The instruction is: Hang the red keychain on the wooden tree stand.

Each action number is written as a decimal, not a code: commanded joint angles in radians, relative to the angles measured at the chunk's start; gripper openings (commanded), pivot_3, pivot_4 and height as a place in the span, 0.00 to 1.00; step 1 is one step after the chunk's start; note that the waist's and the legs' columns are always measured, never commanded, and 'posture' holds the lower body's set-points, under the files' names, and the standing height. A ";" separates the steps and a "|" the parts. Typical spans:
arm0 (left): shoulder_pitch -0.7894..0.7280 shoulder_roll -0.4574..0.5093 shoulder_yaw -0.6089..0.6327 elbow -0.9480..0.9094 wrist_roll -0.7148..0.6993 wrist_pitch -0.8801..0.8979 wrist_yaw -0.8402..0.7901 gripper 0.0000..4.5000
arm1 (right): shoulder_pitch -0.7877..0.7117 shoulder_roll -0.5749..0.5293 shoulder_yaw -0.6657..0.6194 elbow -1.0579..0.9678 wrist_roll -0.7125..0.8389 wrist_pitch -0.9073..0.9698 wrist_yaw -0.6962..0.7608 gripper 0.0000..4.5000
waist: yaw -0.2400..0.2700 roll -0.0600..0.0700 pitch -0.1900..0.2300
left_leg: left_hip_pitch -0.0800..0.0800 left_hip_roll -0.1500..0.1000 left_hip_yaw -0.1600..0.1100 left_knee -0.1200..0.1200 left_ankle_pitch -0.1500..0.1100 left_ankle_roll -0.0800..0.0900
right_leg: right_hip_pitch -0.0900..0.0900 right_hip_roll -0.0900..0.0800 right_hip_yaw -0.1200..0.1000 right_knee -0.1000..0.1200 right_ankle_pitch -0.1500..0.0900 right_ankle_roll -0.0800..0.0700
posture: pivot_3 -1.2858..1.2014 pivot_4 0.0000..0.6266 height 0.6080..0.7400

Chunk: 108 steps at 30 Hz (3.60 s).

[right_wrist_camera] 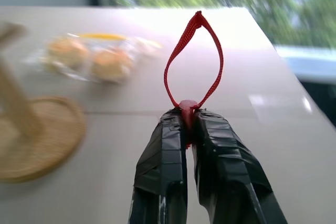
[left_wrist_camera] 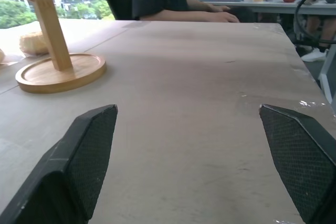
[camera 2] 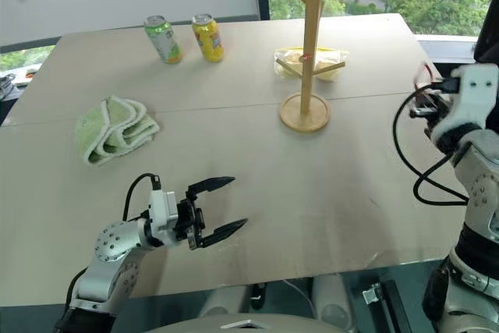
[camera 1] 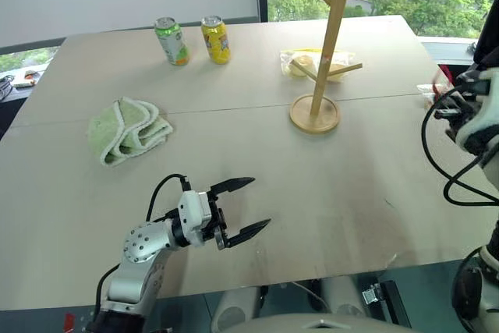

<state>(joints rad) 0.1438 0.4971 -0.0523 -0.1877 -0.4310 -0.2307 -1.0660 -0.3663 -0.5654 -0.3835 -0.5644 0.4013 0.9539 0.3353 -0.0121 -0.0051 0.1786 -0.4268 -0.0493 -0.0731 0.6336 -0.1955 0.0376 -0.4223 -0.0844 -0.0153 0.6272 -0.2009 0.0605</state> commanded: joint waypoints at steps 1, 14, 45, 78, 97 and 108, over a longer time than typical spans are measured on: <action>0.004 -0.004 -0.007 -0.042 0.003 -0.010 0.009 1.00 | 0.038 -0.042 0.098 -0.090 -0.021 -0.130 0.068 0.04 | 0.003 0.000 0.000 | 0.000 0.000 0.000 0.000 0.000 0.000 | 0.000 -0.001 0.000 0.000 -0.001 -0.001 | 0.52 0.24 1.00; -0.020 -0.050 0.001 -0.038 0.017 0.019 0.106 1.00 | -0.083 -0.059 0.414 -0.044 -0.258 -0.405 0.078 0.04 | 0.006 0.000 0.000 | 0.000 -0.001 0.000 0.002 0.000 0.000 | 0.000 -0.001 0.000 0.000 0.001 -0.005 | 0.52 0.24 1.00; -0.311 0.006 0.143 -0.520 -0.337 0.667 0.582 1.00 | -0.221 0.072 0.495 0.262 -0.427 -0.547 0.090 0.04 | 0.001 -0.001 0.000 | 0.001 -0.002 0.000 0.002 0.000 -0.001 | 0.000 0.001 0.002 0.002 0.004 -0.002 | 0.52 0.24 1.00; -0.558 0.041 0.164 -0.542 -0.535 0.963 0.822 1.00 | -0.260 0.142 0.463 0.360 -0.468 -0.583 0.061 1.00 | 0.001 -0.003 0.001 | 0.010 -0.002 0.002 0.000 0.000 -0.001 | 0.008 0.001 0.004 0.001 0.003 -0.002 | 0.52 0.24 1.00; -0.299 -0.229 0.073 -0.132 0.126 0.530 1.050 1.00 | 0.083 0.271 0.036 0.531 -0.156 -0.811 0.013 1.00 | 0.002 -0.004 0.001 | 0.012 -0.001 0.009 -0.002 0.000 -0.001 | 0.008 0.002 0.009 0.001 0.004 -0.002 | 0.52 0.24 1.00; -0.244 -0.342 0.148 0.034 0.262 0.303 1.108 1.00 | 0.128 0.261 0.069 0.763 -0.144 -1.009 0.120 1.00 | 0.006 -0.004 0.001 | 0.012 -0.001 0.010 -0.001 0.000 0.000 | 0.008 0.001 0.010 0.001 0.004 -0.002 | 0.52 0.24 1.00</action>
